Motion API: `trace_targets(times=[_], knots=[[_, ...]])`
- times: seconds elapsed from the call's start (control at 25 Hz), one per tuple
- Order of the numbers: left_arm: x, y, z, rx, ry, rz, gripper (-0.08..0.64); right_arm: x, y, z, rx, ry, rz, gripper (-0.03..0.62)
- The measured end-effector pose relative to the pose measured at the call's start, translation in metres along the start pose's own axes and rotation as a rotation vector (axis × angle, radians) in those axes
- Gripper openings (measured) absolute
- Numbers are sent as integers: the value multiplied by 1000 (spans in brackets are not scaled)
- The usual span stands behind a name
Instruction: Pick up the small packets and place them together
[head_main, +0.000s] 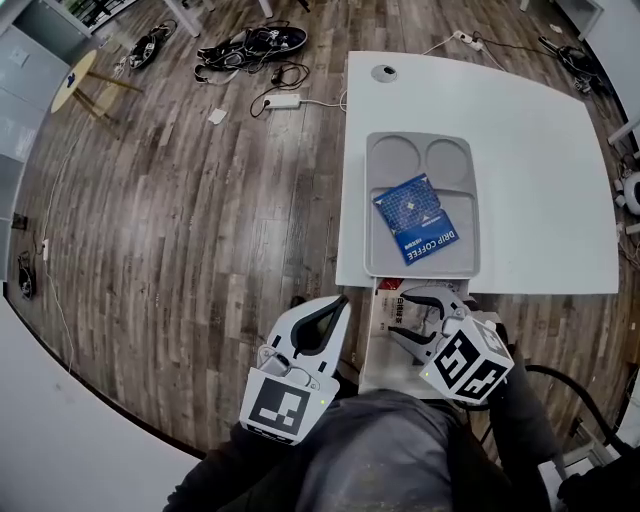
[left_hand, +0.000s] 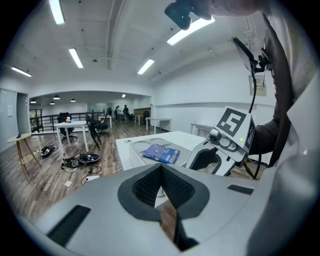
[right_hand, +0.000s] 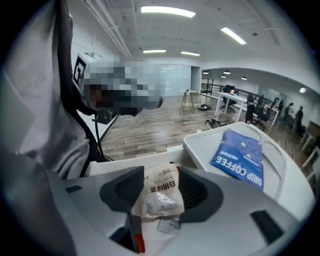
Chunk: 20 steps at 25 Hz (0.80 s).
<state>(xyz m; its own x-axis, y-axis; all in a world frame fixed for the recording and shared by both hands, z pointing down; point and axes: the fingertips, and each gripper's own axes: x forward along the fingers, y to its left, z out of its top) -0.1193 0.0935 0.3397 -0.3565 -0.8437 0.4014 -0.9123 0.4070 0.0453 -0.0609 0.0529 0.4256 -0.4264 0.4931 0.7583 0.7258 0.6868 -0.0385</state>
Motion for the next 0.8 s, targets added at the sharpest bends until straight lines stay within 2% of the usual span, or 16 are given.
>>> trace_targets(times=[0.12,0.28,0.56,0.64,0.68,0.72,0.8], knots=[[-1,5,-3,-9,4,9,-12,16,-1,-11,-46,105,3,230],[-2,10,-7,-18,10,16,-12,32,-4,-28,-34,200,13,272],[-2,18,-9,-33,15,31,-12,39,-3,-35,-21,237,42,267],[-3,20,-8,-34,15,34,-12,36,-6,-30,-51,228,13,201],[-3,21,-8,-33,16,35,-12,33,-8,-28,-66,219,-13,111],[-3,21,-8,-32,15,36,-12,29,-9,-25,-77,209,-38,49],[-2,20,-8,-30,15,38,-12,23,-10,-22,-84,186,-70,17]])
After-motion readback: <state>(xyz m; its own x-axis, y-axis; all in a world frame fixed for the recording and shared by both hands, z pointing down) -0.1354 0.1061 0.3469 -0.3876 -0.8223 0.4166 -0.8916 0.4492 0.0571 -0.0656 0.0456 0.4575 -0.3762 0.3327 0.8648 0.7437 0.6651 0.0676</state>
